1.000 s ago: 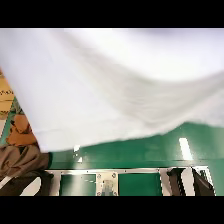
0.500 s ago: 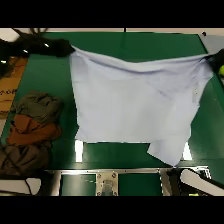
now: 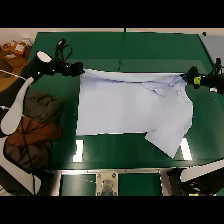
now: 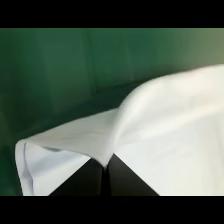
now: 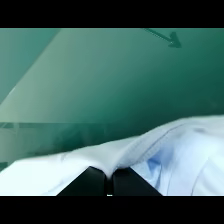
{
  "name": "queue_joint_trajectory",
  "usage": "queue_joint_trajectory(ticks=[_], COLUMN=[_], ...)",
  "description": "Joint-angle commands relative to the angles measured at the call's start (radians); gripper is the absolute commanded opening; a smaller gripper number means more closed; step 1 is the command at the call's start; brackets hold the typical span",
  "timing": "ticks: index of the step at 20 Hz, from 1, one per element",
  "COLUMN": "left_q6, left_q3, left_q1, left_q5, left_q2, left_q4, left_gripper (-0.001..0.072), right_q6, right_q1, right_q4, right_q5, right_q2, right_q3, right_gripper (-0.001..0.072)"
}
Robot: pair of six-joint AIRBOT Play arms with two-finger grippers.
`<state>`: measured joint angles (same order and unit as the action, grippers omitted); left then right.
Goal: Fold the shirts.
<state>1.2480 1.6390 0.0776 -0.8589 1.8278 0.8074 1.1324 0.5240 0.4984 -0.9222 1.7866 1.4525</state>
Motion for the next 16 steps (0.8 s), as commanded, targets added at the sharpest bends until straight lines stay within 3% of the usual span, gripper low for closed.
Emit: queue_joint_trajectory(ticks=[1, 7, 13, 16], left_q6=[0.009, 0.098, 0.098, 0.098], left_q3=[0.002, -0.003, -0.066, -0.099], left_q1=[0.0, 0.0, 0.003, 0.003], left_q5=[-0.031, -0.332, -0.405, -0.412], left_q2=[0.014, 0.014, 0.014, 0.014], left_q4=[0.018, 0.218, 0.207, 0.193], left_gripper=[0.0026, 0.0026, 0.0026, 0.0026], right_q6=[0.046, 0.039, -0.008, -0.011], right_q1=[0.053, 0.154, 0.163, 0.163], right_q4=[0.002, 0.251, 0.483, 0.487], right_q5=[-0.162, -0.388, -0.508, -0.508], right_q2=[0.089, 0.098, 0.102, 0.122], right_q3=[0.168, 0.192, 0.183, 0.167], right_gripper=[0.0019, 0.0019, 0.0018, 0.0019])
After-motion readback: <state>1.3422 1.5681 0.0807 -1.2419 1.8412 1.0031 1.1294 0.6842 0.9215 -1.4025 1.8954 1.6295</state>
